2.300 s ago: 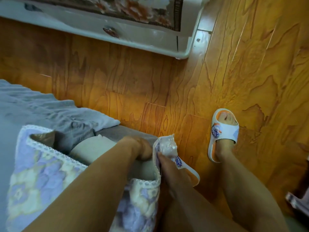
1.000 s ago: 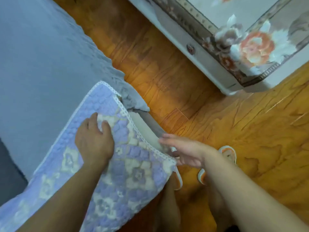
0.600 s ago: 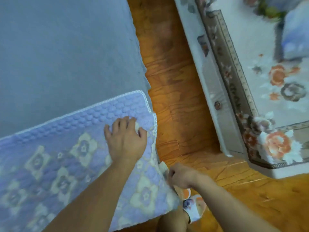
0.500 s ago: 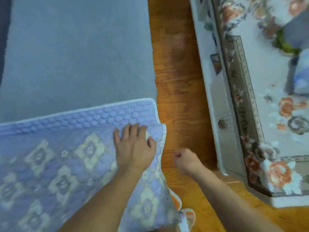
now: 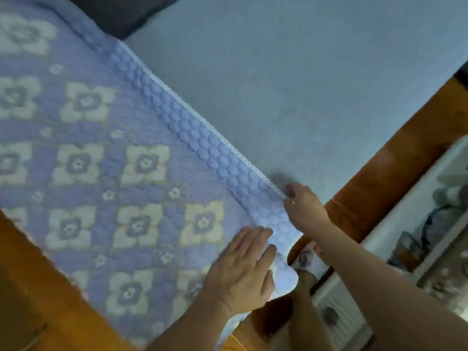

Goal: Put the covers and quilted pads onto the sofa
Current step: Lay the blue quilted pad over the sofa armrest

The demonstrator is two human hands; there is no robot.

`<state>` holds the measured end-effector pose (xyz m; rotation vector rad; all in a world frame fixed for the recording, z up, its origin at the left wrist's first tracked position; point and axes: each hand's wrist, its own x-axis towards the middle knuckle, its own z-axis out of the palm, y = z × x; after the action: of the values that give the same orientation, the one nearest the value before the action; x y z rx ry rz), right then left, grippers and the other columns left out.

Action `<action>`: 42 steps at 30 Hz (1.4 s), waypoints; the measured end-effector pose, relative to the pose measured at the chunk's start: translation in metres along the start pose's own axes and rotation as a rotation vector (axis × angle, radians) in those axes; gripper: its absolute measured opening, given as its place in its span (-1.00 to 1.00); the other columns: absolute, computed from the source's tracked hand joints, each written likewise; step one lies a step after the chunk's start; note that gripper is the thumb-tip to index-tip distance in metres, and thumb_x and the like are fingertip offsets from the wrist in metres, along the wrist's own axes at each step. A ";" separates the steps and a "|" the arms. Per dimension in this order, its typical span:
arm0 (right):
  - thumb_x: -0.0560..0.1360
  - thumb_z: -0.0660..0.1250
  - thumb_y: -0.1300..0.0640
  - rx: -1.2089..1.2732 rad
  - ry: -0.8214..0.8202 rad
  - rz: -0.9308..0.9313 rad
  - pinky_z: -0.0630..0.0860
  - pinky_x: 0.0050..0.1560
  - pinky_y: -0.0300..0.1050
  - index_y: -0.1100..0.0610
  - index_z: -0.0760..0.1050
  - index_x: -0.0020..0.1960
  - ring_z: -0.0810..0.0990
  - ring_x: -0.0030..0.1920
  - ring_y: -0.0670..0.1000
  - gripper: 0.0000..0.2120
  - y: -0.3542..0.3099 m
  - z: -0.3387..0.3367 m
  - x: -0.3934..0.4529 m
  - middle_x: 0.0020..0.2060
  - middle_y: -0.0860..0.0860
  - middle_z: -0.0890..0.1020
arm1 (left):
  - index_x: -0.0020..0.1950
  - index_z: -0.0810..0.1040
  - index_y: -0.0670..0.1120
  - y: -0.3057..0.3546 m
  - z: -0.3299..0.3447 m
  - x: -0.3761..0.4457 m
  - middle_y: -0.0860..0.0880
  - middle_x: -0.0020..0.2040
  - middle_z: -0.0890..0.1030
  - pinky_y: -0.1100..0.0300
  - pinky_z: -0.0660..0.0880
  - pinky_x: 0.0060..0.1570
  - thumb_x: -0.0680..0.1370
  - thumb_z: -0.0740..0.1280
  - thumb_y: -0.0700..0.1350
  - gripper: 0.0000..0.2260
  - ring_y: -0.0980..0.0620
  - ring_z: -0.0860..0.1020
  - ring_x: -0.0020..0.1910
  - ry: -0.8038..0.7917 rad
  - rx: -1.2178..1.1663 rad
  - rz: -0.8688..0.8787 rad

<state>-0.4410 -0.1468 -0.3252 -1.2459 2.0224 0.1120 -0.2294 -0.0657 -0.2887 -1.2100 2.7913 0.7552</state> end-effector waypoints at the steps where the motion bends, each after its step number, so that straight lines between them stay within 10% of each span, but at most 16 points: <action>1: 0.57 0.25 0.13 -0.070 -0.015 -0.060 0.42 0.20 -0.02 0.14 0.43 0.31 0.51 0.19 0.20 -0.68 -0.004 0.000 0.012 0.20 0.15 0.51 | 0.27 0.59 -0.09 0.000 0.002 -0.001 -0.14 0.43 0.48 -0.07 0.26 0.50 0.47 0.30 0.03 -0.59 -0.12 0.43 0.42 0.025 0.004 -0.001; 11: 0.60 0.16 0.09 -0.629 -0.408 -0.532 0.53 0.02 -0.04 0.13 0.53 0.07 0.63 0.09 0.20 -0.80 -0.016 -0.027 0.069 0.04 0.14 0.64 | 0.18 0.52 -0.11 0.005 0.013 0.013 -0.18 0.25 0.54 -0.15 0.30 0.43 0.53 0.27 0.07 -0.67 -0.21 0.48 0.27 -0.042 0.084 -0.045; 15: 0.59 0.20 0.14 -0.519 -0.291 -0.653 0.49 0.03 0.02 0.13 0.44 0.07 0.58 0.08 0.24 -0.90 -0.065 -0.054 0.111 0.08 0.16 0.52 | 0.18 0.55 -0.09 0.004 0.016 0.015 -0.16 0.25 0.55 -0.11 0.22 0.51 0.55 0.25 0.04 -0.71 -0.19 0.48 0.30 -0.009 0.102 -0.064; 23: 0.55 0.28 0.00 -0.764 -0.066 -0.971 0.19 0.47 0.23 0.09 0.12 0.59 0.09 0.54 0.26 -0.33 -0.191 -0.080 0.242 0.57 0.13 0.14 | -0.03 0.50 -0.01 0.002 0.027 0.029 -0.04 -0.05 0.55 0.00 0.47 0.21 0.51 0.29 -0.02 -0.90 -0.11 0.57 -0.03 0.112 -0.012 -0.119; 27: 0.59 0.18 -0.18 -0.935 -0.062 -0.959 0.19 0.48 0.14 -0.06 0.08 0.59 0.11 0.53 0.23 -0.37 -0.219 -0.064 0.258 0.58 0.07 0.11 | -0.21 0.50 0.05 -0.026 0.002 0.128 0.01 -0.24 0.50 0.07 0.48 -0.18 0.40 0.30 0.04 -0.91 -0.07 0.53 -0.23 0.216 -0.102 -0.523; 33: 0.59 0.21 -0.10 -1.117 -0.217 -1.036 0.40 0.35 0.06 -0.12 0.21 0.54 0.29 0.39 0.21 -0.47 -0.257 -0.085 0.275 0.46 0.06 0.26 | 0.44 0.46 -0.12 -0.209 -0.052 0.231 -0.27 0.45 0.40 -0.14 0.38 0.37 0.49 0.21 0.02 -0.47 -0.28 0.38 0.43 0.581 -0.223 -1.393; 38: 0.58 0.24 -0.04 -0.862 -0.045 -1.390 0.36 0.34 0.08 0.07 0.39 0.44 0.37 0.36 0.21 -0.54 -0.344 -0.100 0.358 0.38 0.12 0.42 | 0.54 0.36 -0.10 -0.252 -0.014 0.254 -0.29 0.53 0.29 -0.14 0.20 0.48 0.53 0.24 0.01 -0.43 -0.28 0.23 0.53 0.686 -0.036 -1.567; 42: 0.66 -0.07 -0.17 -0.875 0.049 -1.119 0.24 0.47 0.18 0.06 0.22 0.55 0.33 0.45 0.22 -0.46 -0.415 -0.119 0.471 0.49 0.13 0.34 | 0.52 0.37 -0.16 -0.267 0.001 0.260 -0.33 0.51 0.29 -0.20 0.15 0.50 0.52 0.20 0.01 -0.42 -0.36 0.24 0.50 0.695 0.099 -1.619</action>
<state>-0.2912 -0.7616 -0.4153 -2.7453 1.0079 0.4387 -0.2286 -0.4003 -0.4529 -3.1470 1.0079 -0.0186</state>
